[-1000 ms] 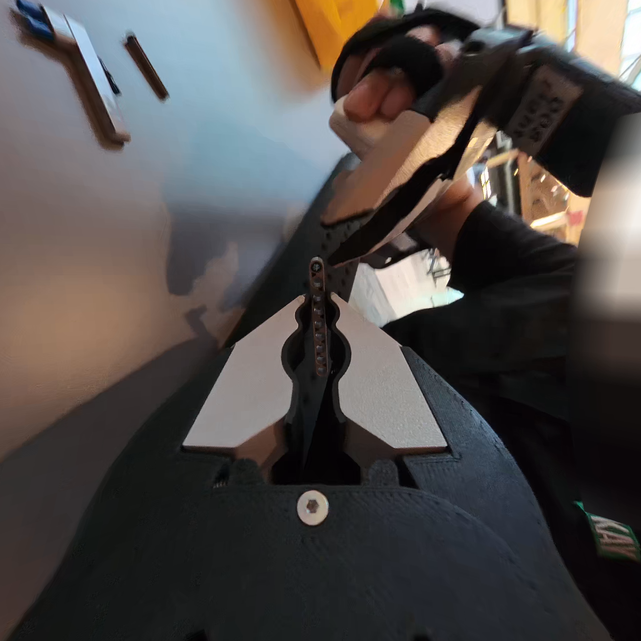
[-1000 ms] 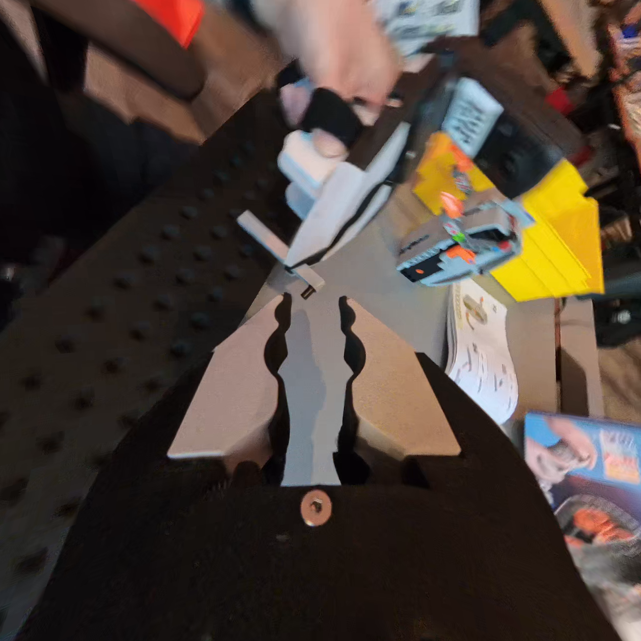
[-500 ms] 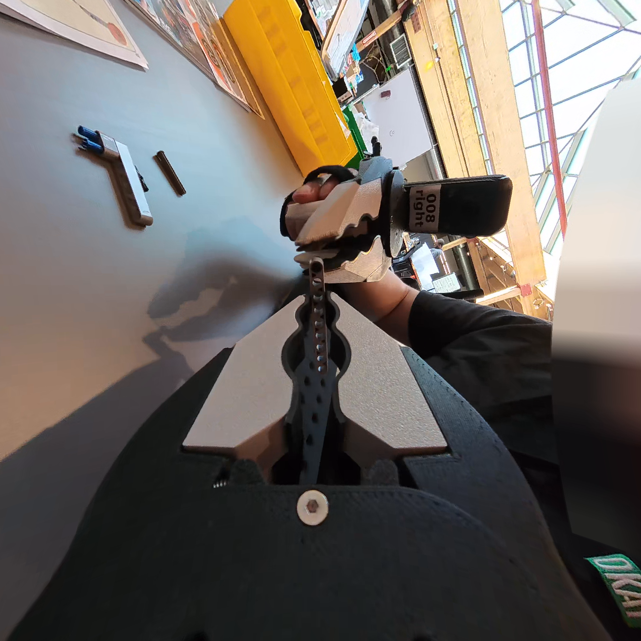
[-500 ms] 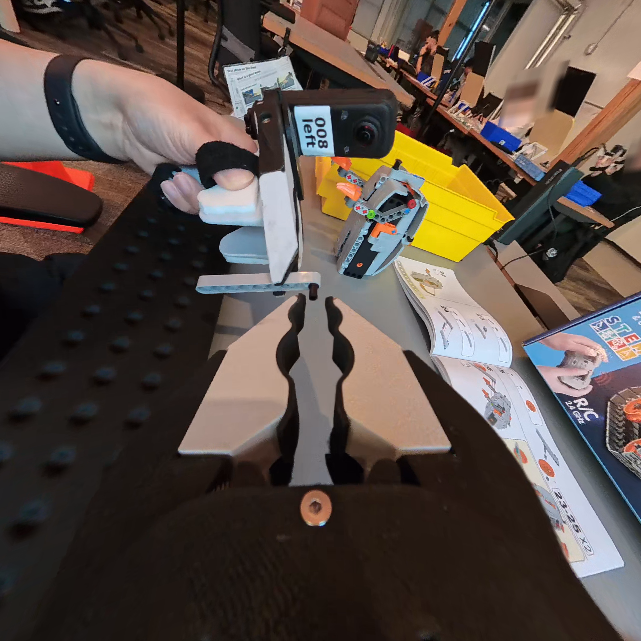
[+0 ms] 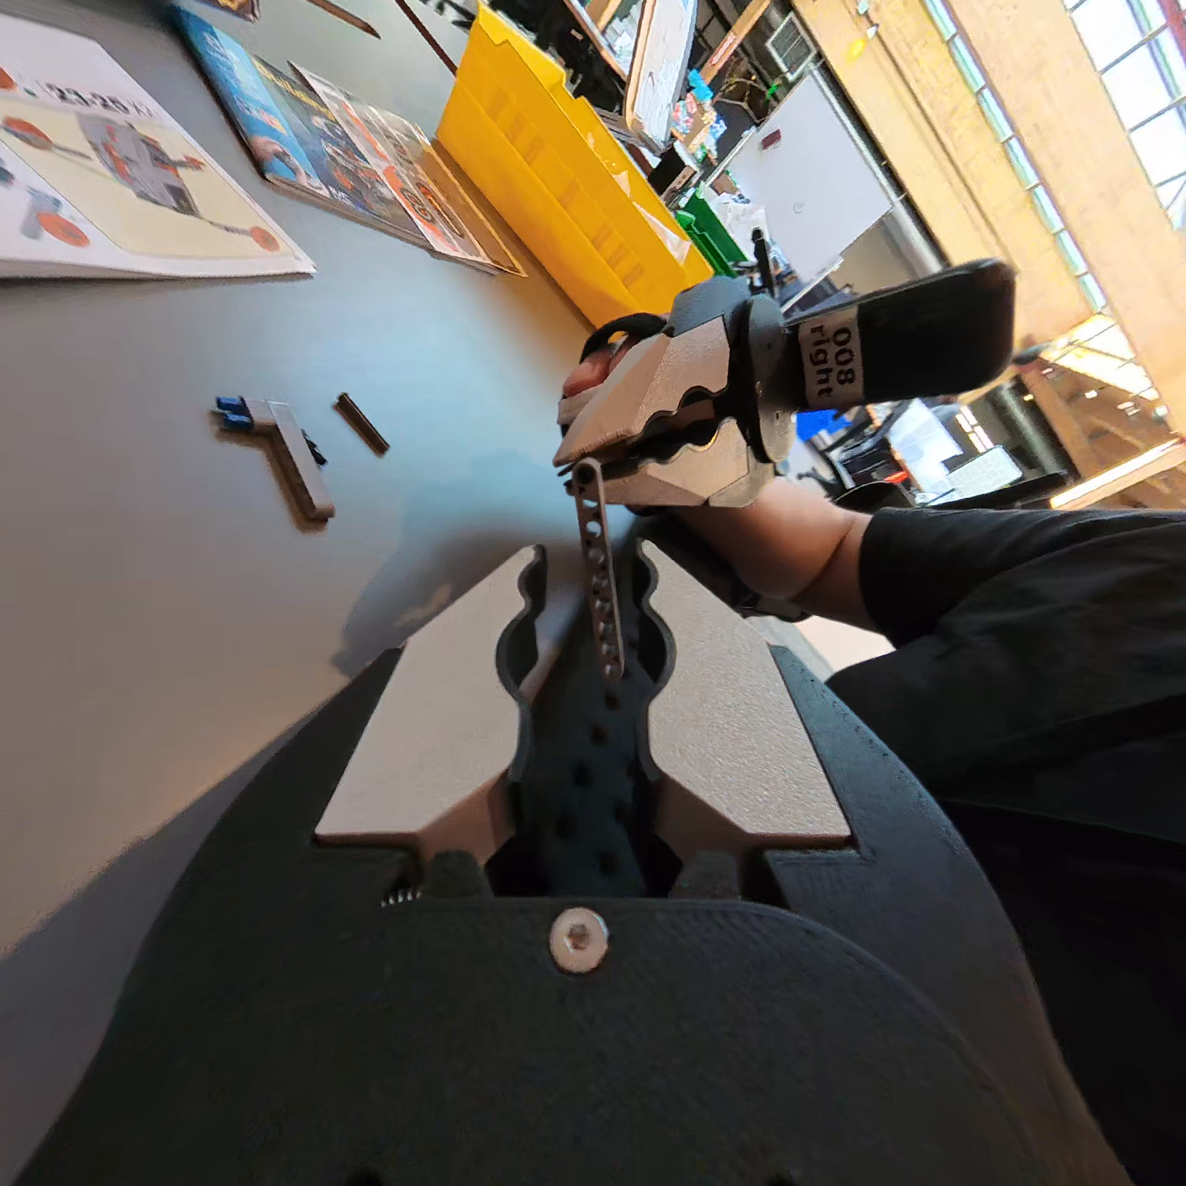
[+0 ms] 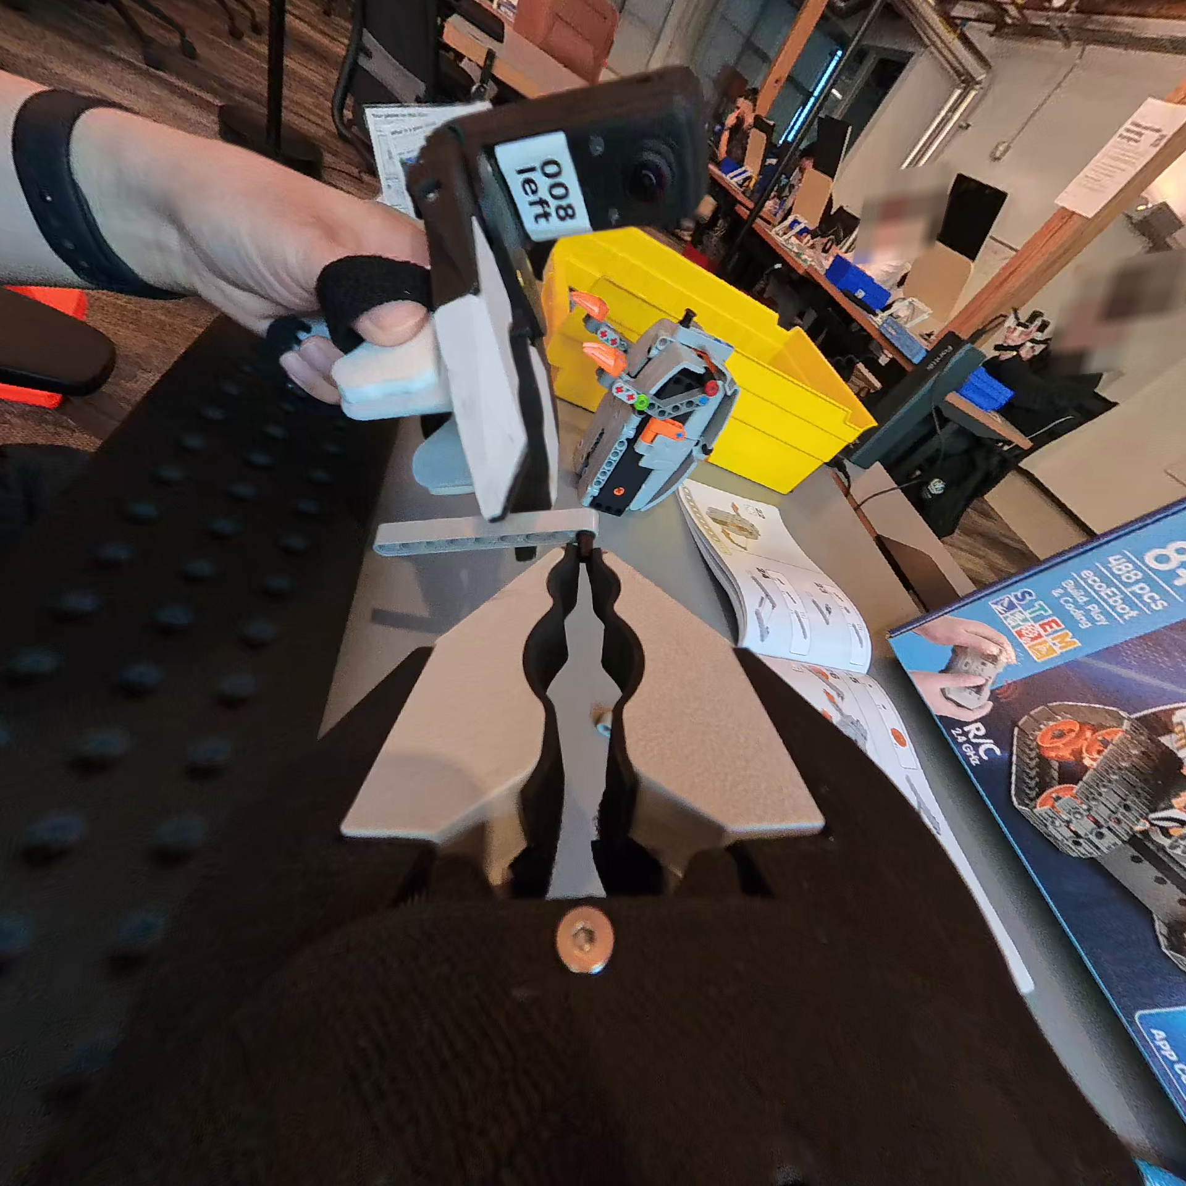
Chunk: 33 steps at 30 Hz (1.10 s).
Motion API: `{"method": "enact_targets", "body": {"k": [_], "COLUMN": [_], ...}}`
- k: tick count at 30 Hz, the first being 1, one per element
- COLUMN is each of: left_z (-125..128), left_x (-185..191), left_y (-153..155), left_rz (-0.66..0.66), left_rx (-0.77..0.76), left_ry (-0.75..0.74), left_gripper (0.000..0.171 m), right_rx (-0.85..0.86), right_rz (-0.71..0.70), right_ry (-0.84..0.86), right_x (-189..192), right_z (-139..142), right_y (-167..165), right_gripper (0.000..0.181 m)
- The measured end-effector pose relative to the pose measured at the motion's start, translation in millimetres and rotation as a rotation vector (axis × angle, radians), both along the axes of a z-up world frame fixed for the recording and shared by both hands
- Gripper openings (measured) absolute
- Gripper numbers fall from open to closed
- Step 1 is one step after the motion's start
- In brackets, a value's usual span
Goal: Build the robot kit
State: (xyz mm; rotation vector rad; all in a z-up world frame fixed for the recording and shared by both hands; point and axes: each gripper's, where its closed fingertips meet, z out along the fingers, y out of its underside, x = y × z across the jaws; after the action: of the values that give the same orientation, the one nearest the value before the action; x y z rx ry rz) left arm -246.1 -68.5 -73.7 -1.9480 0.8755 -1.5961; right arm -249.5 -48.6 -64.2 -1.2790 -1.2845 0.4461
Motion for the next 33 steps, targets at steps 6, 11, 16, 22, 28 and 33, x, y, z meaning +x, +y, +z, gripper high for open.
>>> {"method": "enact_targets", "body": {"k": [6, 11, 16, 22, 28, 33], "left_z": [9, 46, 34, 38, 26, 21], "left_x": [-13, -33, -19, -1, 8, 27], "left_y": [27, 55, 75, 81, 83, 83], "left_rz": [0.106, 0.278, 0.25, 0.255, 0.233, 0.158], "left_rx": [0.261, 0.646, 0.609, 0.592, 0.485, 0.354], "left_ry": [0.073, 0.053, 0.097, 0.168, 0.176, 0.115], "left_gripper": [0.043, 0.038, 0.044, 0.031, 0.026, 0.017], "right_rx": [-0.028, -0.074, -0.092, -0.005, 0.11, 0.152], "right_rz": [-0.053, -0.136, -0.106, -0.132, -0.115, -0.132], "right_ry": [0.044, 0.06, 0.107, 0.105, 0.083, 0.008], "right_x": [14, 24, 13, 18, 18, 28], "right_z": [6, 9, 15, 16, 20, 9], "right_y": [27, 62, 71, 67, 61, 66], "right_gripper": [0.001, 0.001, 0.001, 0.001, 0.001, 0.001]}}
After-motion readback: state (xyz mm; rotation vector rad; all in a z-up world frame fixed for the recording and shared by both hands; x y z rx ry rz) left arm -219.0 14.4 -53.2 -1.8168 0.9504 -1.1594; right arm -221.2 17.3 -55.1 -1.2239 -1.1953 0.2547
